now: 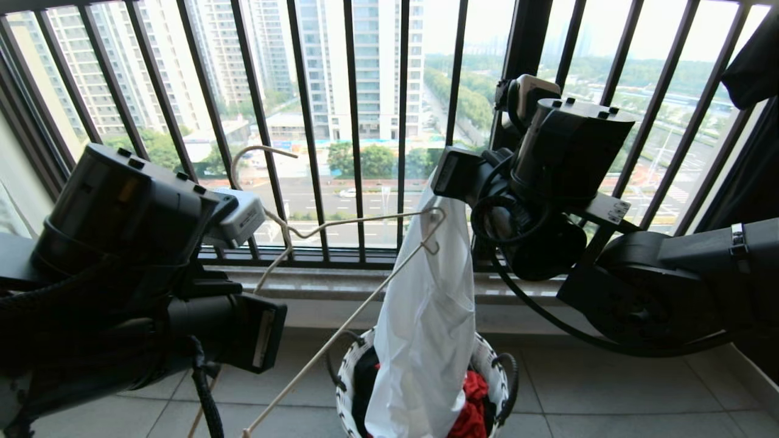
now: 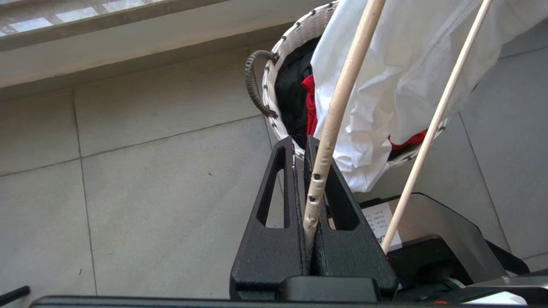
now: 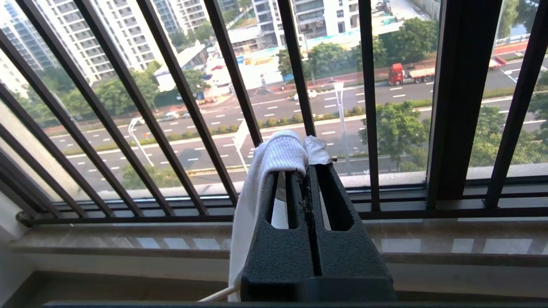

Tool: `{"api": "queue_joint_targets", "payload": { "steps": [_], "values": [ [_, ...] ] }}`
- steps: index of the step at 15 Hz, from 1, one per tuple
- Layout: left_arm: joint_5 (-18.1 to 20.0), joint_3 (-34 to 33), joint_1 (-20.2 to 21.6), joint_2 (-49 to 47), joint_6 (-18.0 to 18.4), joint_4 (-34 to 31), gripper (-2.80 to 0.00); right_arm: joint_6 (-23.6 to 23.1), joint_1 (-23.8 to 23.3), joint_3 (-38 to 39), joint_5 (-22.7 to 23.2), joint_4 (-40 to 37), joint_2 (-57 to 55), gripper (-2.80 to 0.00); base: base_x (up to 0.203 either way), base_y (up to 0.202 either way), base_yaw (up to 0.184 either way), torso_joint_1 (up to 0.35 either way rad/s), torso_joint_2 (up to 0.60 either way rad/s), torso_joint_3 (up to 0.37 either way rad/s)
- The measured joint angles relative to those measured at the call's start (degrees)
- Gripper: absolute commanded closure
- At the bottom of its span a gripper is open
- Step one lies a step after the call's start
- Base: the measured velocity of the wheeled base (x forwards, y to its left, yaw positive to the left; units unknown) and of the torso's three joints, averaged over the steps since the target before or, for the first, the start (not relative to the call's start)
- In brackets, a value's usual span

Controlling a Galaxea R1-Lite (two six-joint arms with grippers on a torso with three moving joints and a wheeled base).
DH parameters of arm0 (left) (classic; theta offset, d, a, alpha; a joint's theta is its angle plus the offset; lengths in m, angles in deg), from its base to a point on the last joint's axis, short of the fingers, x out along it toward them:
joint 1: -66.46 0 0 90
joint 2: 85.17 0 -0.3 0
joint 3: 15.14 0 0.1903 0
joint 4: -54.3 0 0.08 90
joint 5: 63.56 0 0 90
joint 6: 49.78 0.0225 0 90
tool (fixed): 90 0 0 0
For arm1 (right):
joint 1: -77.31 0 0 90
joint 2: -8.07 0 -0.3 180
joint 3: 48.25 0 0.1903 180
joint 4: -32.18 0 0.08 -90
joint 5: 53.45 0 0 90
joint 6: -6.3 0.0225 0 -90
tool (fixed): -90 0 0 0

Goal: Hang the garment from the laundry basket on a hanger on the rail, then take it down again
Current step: Hang the clothes on the clothes rack

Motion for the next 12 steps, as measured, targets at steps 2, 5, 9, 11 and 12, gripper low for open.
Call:
{"api": "queue_joint_targets", "payload": {
  "steps": [2, 5, 9, 11, 12],
  "values": [
    [-1.13, 0.0, 0.0, 0.18, 0.17, -0.04, 0.0, 0.0, -0.01, 0.13, 0.0, -1.42, -0.05, 0.0, 0.0, 0.0, 0.0, 0.0, 0.0, 0.0],
    [-1.39, -0.12, 0.06, 0.03, 0.48, -0.01, 0.0, 0.0, 0.0, 0.22, 0.03, -2.19, 0.0, 0.0, 0.0, 0.0, 0.0, 0.0, 0.0, 0.0],
    [-6.13, -0.29, 0.17, -1.44, 0.4, 0.29, 0.0, 0.02, 0.35, 0.51, 0.33, -4.93, 0.26, 0.0, 0.0, 0.0, 0.0, 0.0, 0.0, 0.0],
    [-6.05, -1.26, 0.0, -1.81, 0.67, 2.62, 0.0, 0.11, 0.57, 0.67, 0.51, -5.9, 0.32, 0.0, 0.0, 0.0, 0.0, 0.0, 0.0, 0.0],
    [-5.86, -2.47, -0.08, -1.92, 1.6, 4.94, 0.0, 0.11, 0.71, 0.83, 0.59, -6.17, 0.41, 0.0, 0.0, 0.0, 0.0, 0.0, 0.0, 0.0]
  ]
}}
